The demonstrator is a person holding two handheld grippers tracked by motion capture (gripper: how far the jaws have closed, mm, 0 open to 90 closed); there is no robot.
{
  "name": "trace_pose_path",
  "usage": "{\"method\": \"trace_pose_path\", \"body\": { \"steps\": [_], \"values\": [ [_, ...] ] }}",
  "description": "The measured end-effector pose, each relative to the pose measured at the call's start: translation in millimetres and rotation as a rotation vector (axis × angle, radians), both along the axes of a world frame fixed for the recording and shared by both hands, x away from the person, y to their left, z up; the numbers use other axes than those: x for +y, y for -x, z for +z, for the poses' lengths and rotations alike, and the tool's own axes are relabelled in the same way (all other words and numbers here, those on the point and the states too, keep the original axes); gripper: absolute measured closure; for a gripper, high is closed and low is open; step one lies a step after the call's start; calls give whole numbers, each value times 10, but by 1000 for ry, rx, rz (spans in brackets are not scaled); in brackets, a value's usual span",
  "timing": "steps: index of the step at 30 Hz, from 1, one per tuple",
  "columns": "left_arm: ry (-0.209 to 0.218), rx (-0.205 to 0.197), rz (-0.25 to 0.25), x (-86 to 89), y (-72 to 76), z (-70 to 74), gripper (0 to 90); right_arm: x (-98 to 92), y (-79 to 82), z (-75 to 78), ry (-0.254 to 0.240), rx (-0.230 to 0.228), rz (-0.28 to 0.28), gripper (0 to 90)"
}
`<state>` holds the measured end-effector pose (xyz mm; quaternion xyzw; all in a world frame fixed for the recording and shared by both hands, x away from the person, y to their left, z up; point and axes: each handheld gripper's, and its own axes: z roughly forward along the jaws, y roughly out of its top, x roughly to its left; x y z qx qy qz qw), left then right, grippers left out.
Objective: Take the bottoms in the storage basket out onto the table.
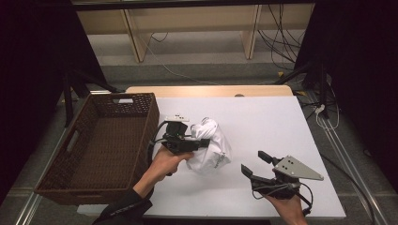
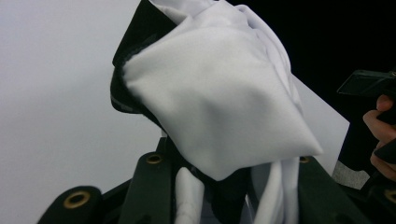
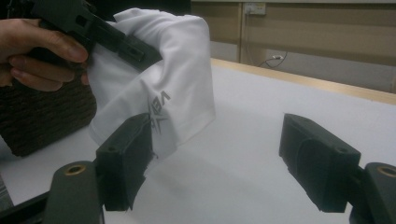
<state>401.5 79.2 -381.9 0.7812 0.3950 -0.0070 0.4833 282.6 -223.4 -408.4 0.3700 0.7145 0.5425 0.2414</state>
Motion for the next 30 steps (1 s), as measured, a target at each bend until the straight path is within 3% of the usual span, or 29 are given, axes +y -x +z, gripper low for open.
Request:
{"method": "trace_pose_path", "body": {
  "steps": [16,30],
  "values": [
    [-9,5,-9,-121,-62,-49,666,-4,-1,-1,-4,0,1,268],
    [-20,32,4,-182,-93,-153,663,-4,0,-2,-5,0,1,268]
  ]
}}
